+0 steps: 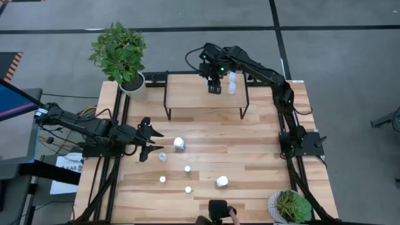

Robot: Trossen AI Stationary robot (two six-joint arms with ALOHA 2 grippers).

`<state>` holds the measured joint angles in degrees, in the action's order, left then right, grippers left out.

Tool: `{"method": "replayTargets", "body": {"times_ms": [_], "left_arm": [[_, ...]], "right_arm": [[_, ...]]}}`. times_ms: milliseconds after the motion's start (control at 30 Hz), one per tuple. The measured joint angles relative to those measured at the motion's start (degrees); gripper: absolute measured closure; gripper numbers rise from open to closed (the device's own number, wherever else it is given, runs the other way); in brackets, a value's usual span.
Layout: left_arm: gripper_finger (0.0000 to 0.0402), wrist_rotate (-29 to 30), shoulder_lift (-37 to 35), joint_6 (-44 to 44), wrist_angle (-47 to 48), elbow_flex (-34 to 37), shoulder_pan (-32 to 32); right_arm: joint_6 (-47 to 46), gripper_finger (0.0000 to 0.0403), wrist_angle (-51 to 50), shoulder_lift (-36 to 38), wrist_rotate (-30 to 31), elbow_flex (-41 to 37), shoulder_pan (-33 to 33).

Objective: Pick and place medicine bottles onto shelf by color
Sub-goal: Put the top right white and blue bottle on the shelf, then align the bottom white and blue bottle with the other white and blue bottle on the shelf

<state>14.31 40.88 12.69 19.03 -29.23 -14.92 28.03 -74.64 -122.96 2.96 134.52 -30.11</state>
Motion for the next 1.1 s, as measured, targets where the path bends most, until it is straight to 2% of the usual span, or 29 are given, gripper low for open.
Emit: {"method": "replayTargets", "body": {"times_ms": [267,433,567,800,1100], "left_arm": [[0.0168,0.0,0.0,0.0,0.0,0.0,0.0],[0.0168,0.0,0.0,0.0,0.0,0.0,0.0],[0.0168,0.0,0.0,0.0,0.0,0.0,0.0],[0.0168,0.0,0.0,-0.4,0.1,0.0,0.0],[0.0168,0.0,0.0,-1.5,0.1,0.0,0.0]], "right_arm": [[-0.2,0.0144,3.4,0.1,0.2,0.4,0.8],[-0.9,0.0143,6.1,3.1,0.1,0.4,4.2],[-3.4,0.0143,1.9,6.5,-1.3,0.2,9.2],[-16.3,0.0143,-9.6,11.7,-8.3,0.3,20.8],[-31.0,0.0143,-14.8,11.1,-5.4,-0.9,38.9]]}}
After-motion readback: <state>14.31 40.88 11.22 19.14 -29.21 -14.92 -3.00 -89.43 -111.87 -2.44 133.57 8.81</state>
